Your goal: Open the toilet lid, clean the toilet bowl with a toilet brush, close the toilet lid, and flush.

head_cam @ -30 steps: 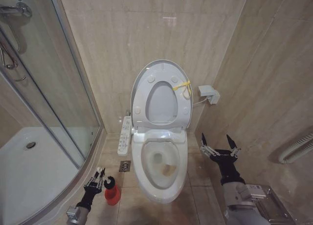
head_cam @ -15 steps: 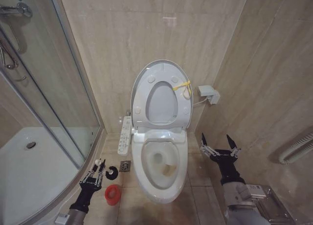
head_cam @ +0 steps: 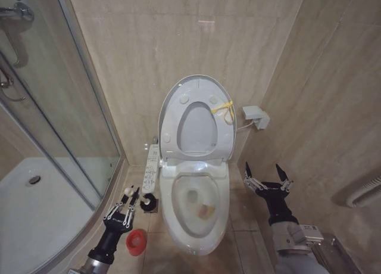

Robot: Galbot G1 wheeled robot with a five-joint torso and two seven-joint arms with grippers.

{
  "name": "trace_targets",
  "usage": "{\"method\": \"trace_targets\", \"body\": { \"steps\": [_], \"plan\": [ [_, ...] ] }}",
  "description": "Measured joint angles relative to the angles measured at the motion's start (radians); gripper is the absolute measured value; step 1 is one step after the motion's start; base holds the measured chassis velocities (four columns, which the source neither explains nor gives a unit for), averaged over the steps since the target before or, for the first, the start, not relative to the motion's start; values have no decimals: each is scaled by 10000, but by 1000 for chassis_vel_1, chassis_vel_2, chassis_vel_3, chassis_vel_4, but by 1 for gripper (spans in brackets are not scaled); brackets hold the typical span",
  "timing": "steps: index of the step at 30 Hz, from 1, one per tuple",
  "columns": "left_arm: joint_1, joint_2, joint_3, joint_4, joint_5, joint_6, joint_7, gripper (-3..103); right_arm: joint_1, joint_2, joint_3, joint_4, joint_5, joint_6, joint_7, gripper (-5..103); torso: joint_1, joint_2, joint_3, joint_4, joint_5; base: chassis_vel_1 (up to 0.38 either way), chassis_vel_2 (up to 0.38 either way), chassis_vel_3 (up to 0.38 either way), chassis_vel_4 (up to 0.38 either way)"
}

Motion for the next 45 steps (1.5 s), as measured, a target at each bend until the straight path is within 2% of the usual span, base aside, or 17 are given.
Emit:
{"method": "trace_targets", "body": {
  "steps": [4, 7, 13, 21, 25, 26, 32, 37, 40, 42, 45],
  "plan": [
    [-262, 245, 290, -322, -316, 102, 331, 19, 0, 0, 0, 0, 0, 0, 0, 100, -3, 1, -1, 0, 0, -3, 13, 2, -1],
    [-699, 562, 667, -480, -861, 245, 726, 19, -1, 0, 0, 0, 0, 0, 0, 100, -5, 1, -2, -1, -1, 0, 0, 0, 0],
    [-1480, 1049, 1172, -277, -1575, 373, 1401, 19, -1, 0, 0, 0, 0, 0, 0, 100, -5, 1, -2, 0, -1, 0, 0, 0, 0],
    [-2935, 2003, 2041, 1193, -2446, 396, 1929, 19, 0, 0, 0, 0, 0, 0, 0, 100, -4, 1, -1, 0, -1, 0, 0, 0, 0],
    [-3718, 2290, 2752, 2037, -2800, 294, 2240, 19, -1, 0, 0, 0, 0, 0, 0, 100, -5, 1, -1, 0, -1, 0, 0, 0, 0],
    [-4108, 2380, 3162, 2469, -2880, 227, 2327, 19, 0, 0, -1, 0, 0, 0, -1, 100, -4, 1, -1, -1, -1, 0, 0, 0, 0],
    [-5527, 2514, 4560, 4212, -2942, 35, 2371, 19, 0, 0, 0, 0, 0, 0, 0, 100, -4, 1, -1, 1, -1, 0, 0, 0, 0],
    [-6475, 2458, 5179, 5074, -2935, 25, 2336, 19, -1, 0, 0, 0, 0, 0, 0, 100, -4, 1, -1, 2, -1, 0, 0, 0, 0],
    [-7348, 2363, 5758, 5582, -2908, 255, 2108, 19, -1, 0, 0, 0, 0, 0, 0, 100, -3, 1, -1, -2, 2, 0, 0, 0, 0],
    [-7429, 2341, 5807, 5636, -2901, 272, 2086, 19, -1, 0, 0, 0, 0, -1, 0, 100, -3, 0, -1, -2, 1, 0, 0, 0, 0],
    [-8287, 1899, 6375, 6434, -2594, 387, 1768, 19, 0, 0, 0, 0, 0, 0, 0, 100, -3, 0, -1, 0, 2, 0, 0, 0, 0]
  ]
}}
